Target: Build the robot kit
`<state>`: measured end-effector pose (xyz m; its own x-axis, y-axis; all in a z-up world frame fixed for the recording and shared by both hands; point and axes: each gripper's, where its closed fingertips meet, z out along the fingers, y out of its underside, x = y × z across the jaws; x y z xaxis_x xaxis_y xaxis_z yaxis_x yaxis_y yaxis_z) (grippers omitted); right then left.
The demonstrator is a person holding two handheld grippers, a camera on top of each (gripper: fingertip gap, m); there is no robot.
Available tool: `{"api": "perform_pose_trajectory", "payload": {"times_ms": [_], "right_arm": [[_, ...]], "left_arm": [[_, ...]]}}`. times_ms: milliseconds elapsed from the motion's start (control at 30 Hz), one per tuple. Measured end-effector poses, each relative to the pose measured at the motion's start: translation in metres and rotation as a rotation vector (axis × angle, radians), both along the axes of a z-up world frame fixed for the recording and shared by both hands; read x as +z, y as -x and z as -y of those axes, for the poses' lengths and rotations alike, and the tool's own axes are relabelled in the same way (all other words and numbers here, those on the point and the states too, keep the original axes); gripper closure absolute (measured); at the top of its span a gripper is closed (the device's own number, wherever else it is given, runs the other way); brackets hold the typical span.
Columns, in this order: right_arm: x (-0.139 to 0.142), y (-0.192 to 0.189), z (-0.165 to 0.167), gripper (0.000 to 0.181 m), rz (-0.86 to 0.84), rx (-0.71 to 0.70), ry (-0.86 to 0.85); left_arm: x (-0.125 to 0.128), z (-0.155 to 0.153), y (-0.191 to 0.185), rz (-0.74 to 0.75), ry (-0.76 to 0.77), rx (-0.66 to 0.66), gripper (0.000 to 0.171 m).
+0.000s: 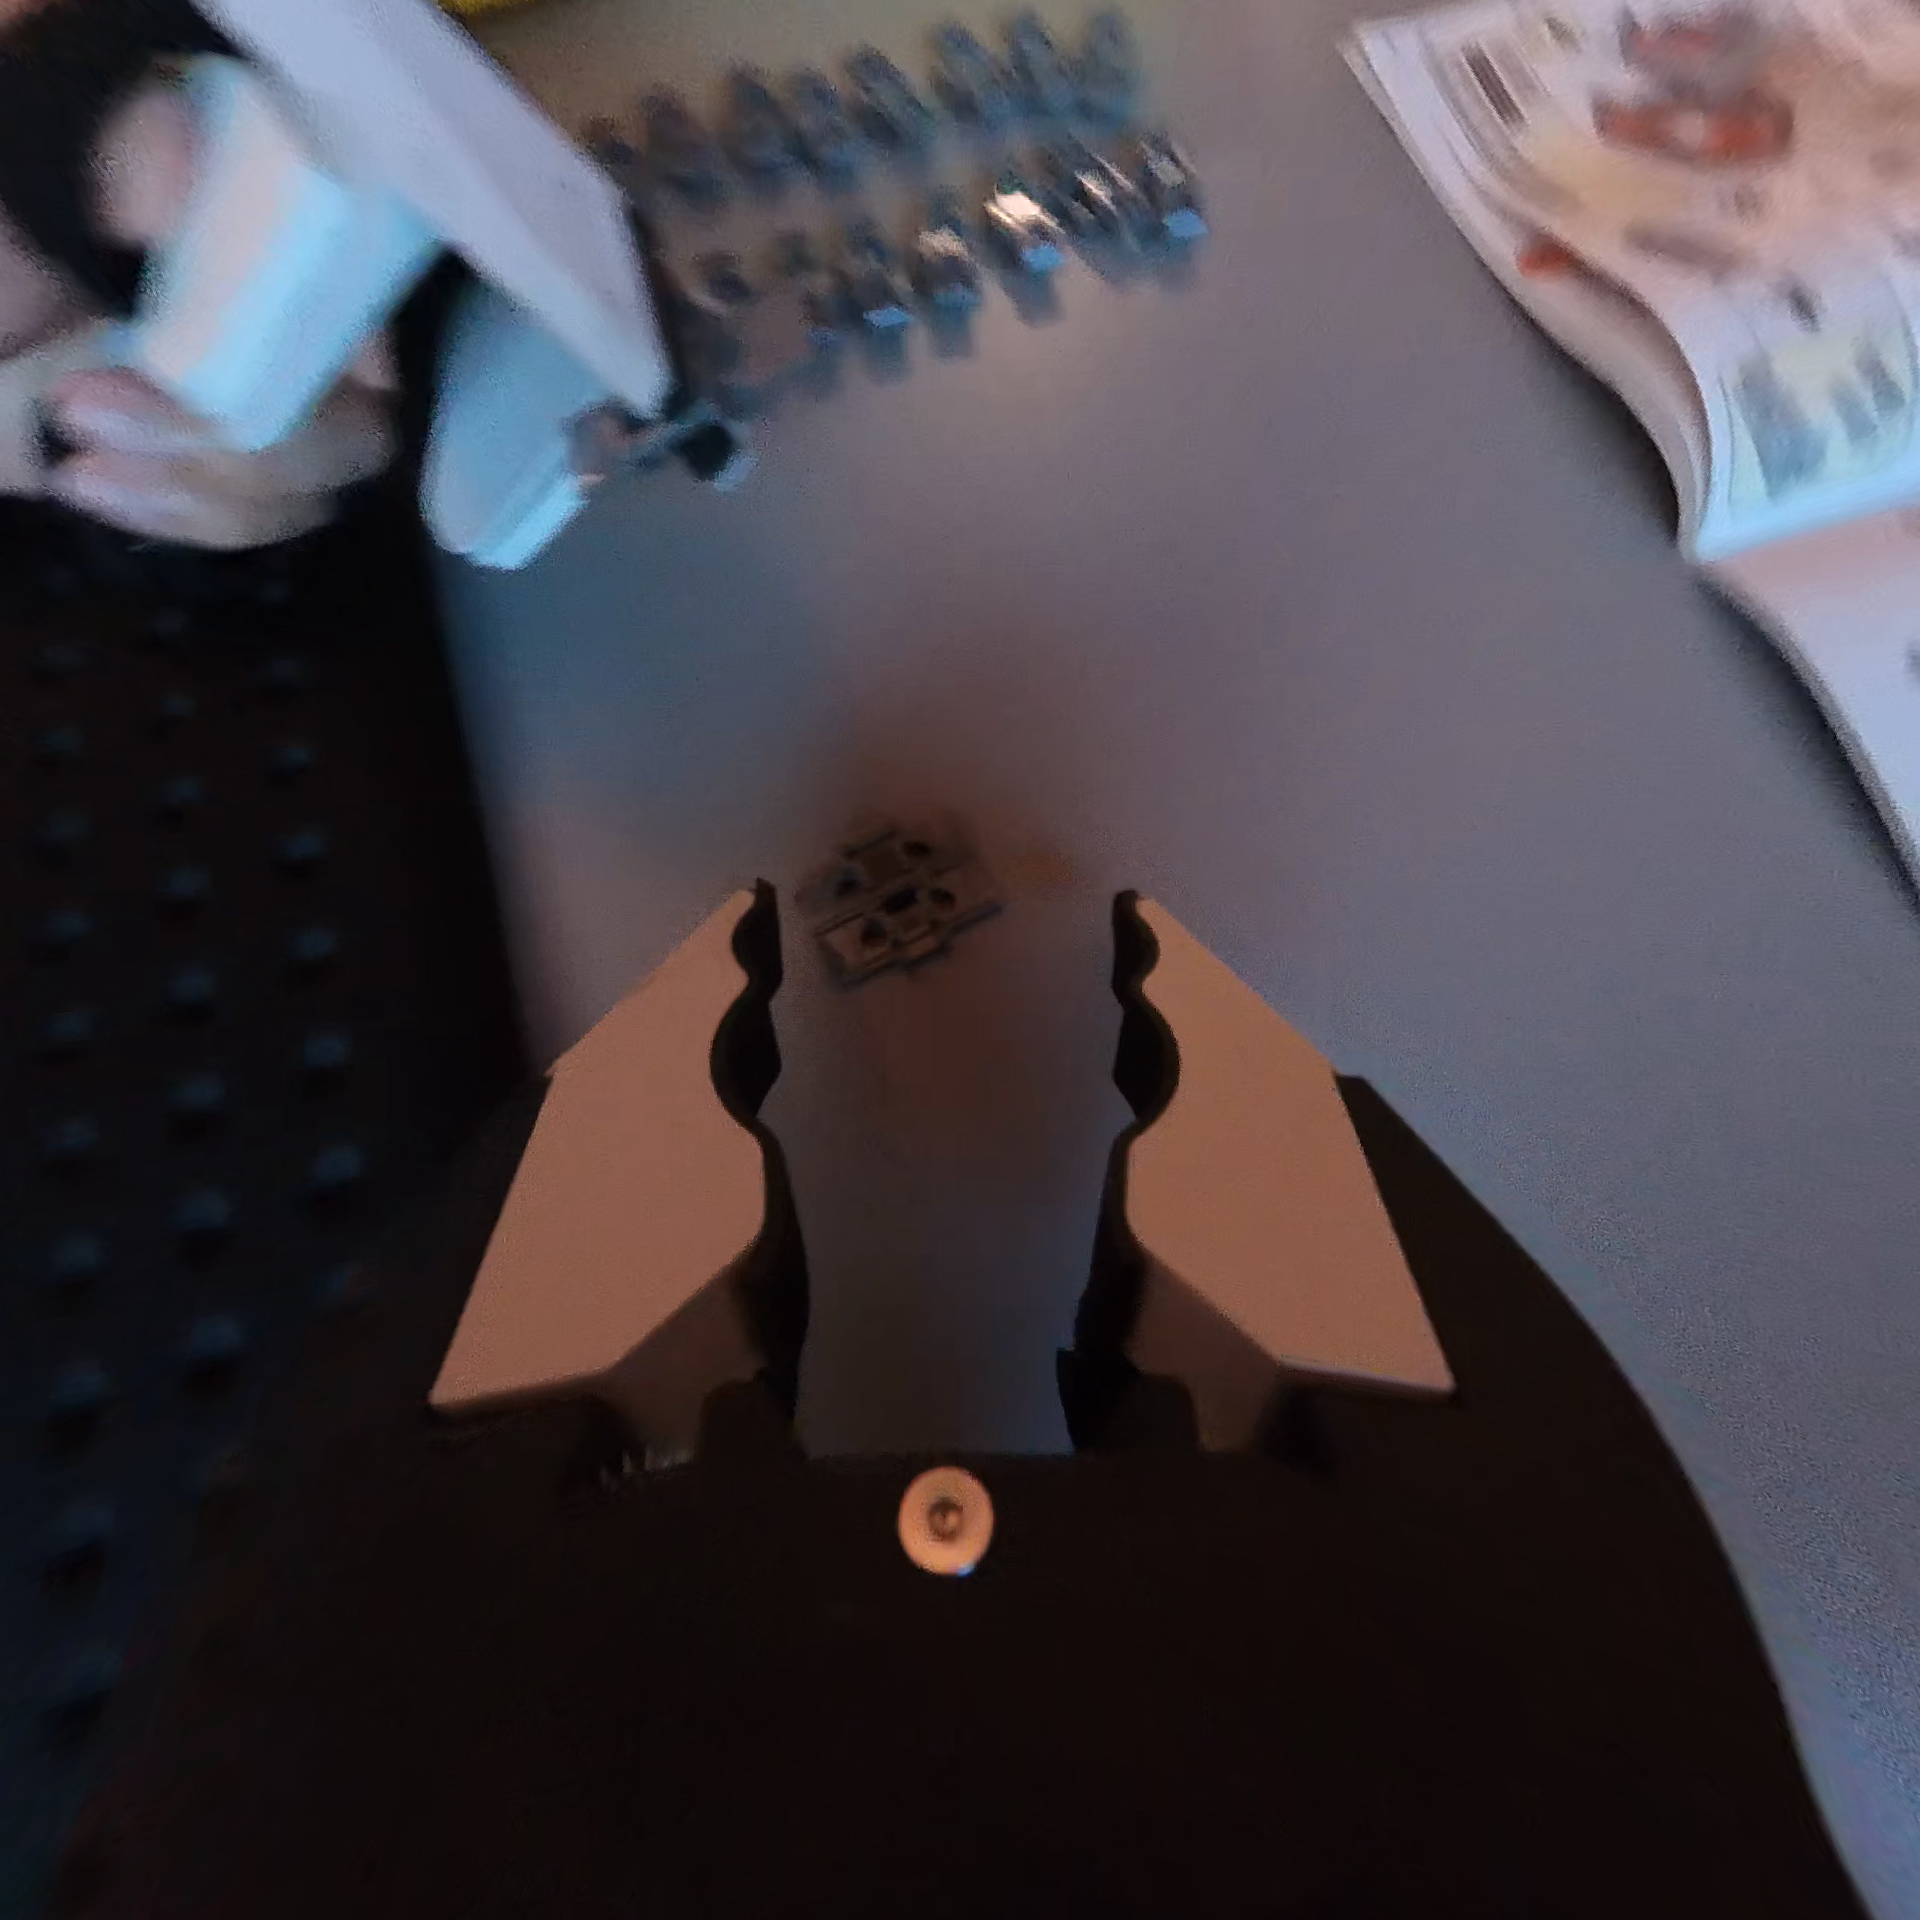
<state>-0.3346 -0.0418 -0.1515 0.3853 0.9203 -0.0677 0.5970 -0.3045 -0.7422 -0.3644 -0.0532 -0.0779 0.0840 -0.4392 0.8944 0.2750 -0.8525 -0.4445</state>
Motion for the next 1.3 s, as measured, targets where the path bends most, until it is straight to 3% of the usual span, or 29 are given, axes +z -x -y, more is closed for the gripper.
{"api": "perform_pose_trajectory", "payload": {"times_ms": [133, 233, 367, 533, 667, 800, 933, 1067, 1167, 1300], "right_arm": [[-0.008, 0.014, 0.0, 0.113, 0.013, -0.155, 0.011], [-0.012, 0.01, -0.004, 0.116, 0.101, -0.162, -0.069], [-0.011, -0.018, -0.006, 0.118, 0.131, -0.164, -0.075], [-0.01, -0.05, -0.025, 0.135, 0.067, -0.231, -0.021], [0.0, -0.037, -0.009, 0.139, 0.028, -0.165, -0.005], [0.002, -0.011, 0.007, 0.146, -0.038, -0.192, 0.077], [-0.01, -0.012, -0.003, 0.148, 0.112, -0.196, -0.046], [-0.009, -0.028, -0.009, 0.152, 0.179, -0.17, -0.063], [0.005, -0.019, -0.003, 0.152, 0.072, -0.1, -0.009], [0.011, -0.008, -0.01, 0.155, 0.04, 0.004, -0.087]], "left_arm": [[-0.001, 0.0, -0.002, -0.008, 0.003, -0.01, 0.166], [0.0, 0.001, -0.001, 0.003, 0.004, -0.01, 0.166], [0.002, 0.001, 0.001, 0.027, 0.013, -0.011, 0.166], [0.001, 0.003, -0.002, 0.026, 0.015, -0.033, 0.166], [0.002, 0.003, -0.002, 0.028, 0.011, -0.034, 0.167], [0.002, 0.002, -0.001, 0.035, 0.02, -0.027, 0.166], [0.002, 0.004, -0.002, 0.026, 0.01, -0.038, 0.166], [0.004, 0.005, -0.001, 0.043, 0.011, -0.038, 0.166], [0.004, 0.005, -0.002, 0.044, 0.012, -0.043, 0.166], [0.003, 0.005, -0.002, 0.044, 0.014, -0.047, 0.167]]}}
